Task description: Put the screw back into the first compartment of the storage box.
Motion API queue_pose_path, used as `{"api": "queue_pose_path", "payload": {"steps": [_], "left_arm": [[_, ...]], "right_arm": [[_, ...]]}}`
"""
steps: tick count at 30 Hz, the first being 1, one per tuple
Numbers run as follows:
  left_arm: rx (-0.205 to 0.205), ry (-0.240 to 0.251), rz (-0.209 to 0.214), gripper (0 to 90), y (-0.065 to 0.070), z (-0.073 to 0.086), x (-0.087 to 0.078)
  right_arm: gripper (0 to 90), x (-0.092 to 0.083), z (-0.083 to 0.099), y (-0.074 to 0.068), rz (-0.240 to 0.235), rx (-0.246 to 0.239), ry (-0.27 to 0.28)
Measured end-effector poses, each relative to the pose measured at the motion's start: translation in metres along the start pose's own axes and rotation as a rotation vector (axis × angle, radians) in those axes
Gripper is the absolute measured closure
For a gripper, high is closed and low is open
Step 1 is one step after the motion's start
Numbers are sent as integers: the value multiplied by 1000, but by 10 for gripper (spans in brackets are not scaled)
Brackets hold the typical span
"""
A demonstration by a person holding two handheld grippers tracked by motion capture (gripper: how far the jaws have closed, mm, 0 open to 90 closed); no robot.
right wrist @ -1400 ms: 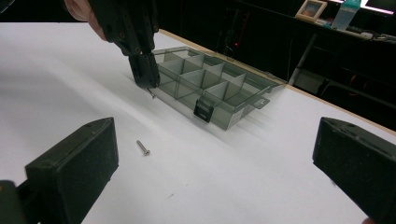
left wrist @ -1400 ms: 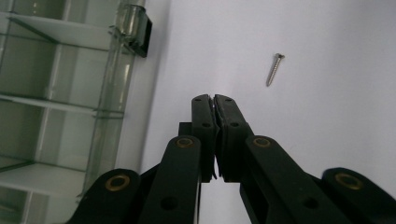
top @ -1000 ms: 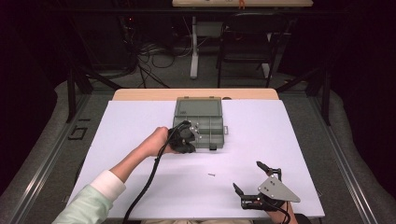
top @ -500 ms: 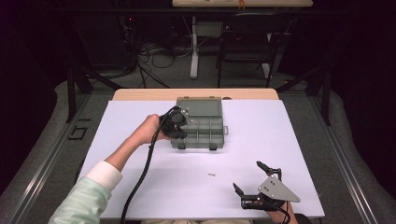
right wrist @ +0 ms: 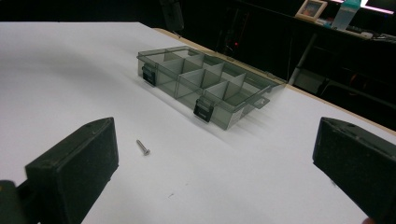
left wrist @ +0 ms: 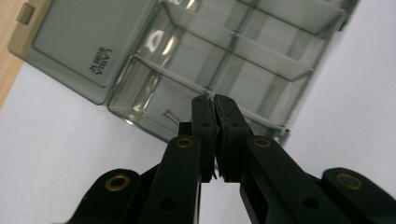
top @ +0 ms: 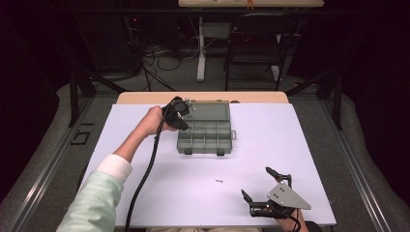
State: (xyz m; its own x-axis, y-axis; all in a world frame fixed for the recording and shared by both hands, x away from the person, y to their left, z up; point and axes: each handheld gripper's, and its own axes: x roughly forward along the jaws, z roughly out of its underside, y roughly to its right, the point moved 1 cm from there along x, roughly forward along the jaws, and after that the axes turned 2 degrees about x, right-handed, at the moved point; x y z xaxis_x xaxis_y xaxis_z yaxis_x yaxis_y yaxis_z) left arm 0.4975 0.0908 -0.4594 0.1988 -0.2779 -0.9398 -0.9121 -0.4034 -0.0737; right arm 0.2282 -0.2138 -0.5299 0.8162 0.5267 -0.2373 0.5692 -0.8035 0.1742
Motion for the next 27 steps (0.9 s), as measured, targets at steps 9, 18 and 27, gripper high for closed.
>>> {"api": "queue_pose_path", "payload": {"steps": [9, 18, 27], "left_arm": [[-35, -44, -33, 876, -9, -5, 19], [-80, -58, -40, 868, -18, -1, 34], [-90, -1, -39, 453, -11, -1, 21]], "right_arm": [[0, 0, 0, 0, -4, 1, 3], [0, 0, 0, 0, -6, 1, 4], [0, 0, 0, 0, -8, 1, 4]]}}
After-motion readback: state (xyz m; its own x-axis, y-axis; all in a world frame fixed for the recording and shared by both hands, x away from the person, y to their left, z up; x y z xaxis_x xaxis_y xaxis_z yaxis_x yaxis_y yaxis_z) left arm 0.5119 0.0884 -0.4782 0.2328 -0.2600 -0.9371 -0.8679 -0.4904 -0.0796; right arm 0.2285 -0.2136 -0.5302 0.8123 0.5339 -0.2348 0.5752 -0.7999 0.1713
